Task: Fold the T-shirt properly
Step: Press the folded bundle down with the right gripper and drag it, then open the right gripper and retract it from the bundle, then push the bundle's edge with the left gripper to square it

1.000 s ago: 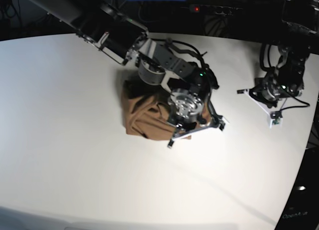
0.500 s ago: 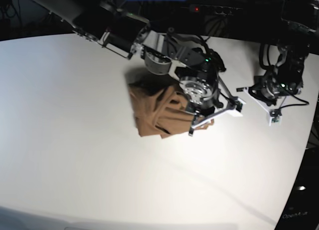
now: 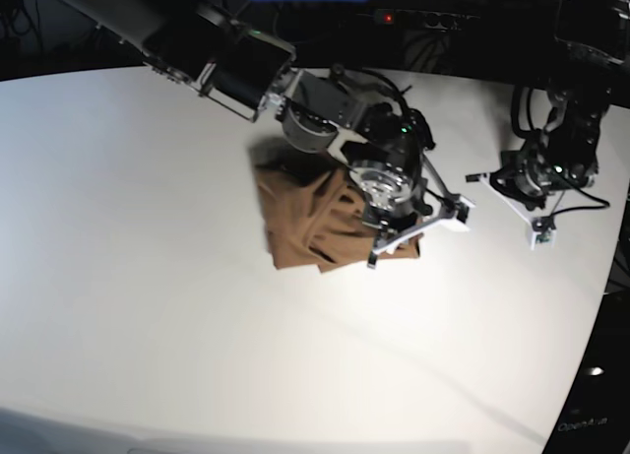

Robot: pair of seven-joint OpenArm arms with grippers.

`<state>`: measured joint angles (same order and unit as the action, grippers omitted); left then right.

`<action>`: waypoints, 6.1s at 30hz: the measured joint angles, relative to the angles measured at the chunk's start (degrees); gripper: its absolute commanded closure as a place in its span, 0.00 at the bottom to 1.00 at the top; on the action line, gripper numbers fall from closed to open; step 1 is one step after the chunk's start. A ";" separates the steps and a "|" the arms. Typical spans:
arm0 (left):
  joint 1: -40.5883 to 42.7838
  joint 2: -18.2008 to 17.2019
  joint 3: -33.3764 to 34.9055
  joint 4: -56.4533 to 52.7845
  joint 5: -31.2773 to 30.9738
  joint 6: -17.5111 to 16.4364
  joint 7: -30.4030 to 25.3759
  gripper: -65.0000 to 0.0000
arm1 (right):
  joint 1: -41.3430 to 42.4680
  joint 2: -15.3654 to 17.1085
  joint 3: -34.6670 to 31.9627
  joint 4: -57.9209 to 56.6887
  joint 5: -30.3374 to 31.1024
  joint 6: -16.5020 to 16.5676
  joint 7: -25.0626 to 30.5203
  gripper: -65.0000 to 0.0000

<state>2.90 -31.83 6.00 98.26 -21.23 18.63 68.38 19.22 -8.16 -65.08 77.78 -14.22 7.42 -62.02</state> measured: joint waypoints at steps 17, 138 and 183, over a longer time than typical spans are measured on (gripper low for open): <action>0.31 0.09 0.20 0.00 0.02 0.00 -0.02 0.97 | -0.98 0.22 1.53 0.74 -0.39 5.95 4.07 0.39; -6.86 7.48 21.22 -6.62 -0.52 -0.66 -11.61 0.97 | -12.33 22.64 37.07 1.05 0.17 29.66 32.52 1.00; -4.04 10.05 12.20 -8.76 1.01 -8.55 -17.38 0.97 | -8.26 26.14 39.78 9.09 -1.22 33.07 26.05 1.00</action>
<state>-1.15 -21.78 18.20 89.49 -20.23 10.09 51.00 10.96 17.98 -25.30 86.87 -15.44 40.49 -35.97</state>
